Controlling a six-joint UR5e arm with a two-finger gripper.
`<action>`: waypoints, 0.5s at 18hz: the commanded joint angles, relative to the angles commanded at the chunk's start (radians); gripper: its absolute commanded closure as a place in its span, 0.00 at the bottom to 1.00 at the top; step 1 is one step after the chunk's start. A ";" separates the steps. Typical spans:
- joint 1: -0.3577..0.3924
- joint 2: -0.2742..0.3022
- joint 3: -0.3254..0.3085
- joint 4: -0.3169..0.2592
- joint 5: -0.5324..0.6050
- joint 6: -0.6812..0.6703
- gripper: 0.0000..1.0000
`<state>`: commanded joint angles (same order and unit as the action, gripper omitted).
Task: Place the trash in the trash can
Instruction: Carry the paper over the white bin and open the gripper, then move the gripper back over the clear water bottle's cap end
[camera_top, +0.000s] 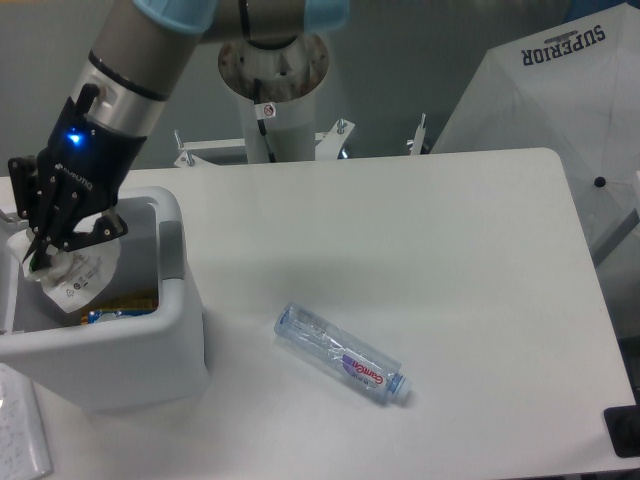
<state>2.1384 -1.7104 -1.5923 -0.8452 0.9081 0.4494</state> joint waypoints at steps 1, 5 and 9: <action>0.000 0.002 0.000 -0.002 0.002 -0.003 0.25; 0.002 0.018 0.012 -0.003 0.021 -0.050 0.08; 0.037 0.012 0.075 -0.003 0.040 -0.165 0.02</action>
<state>2.1750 -1.6981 -1.5172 -0.8483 0.9480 0.2841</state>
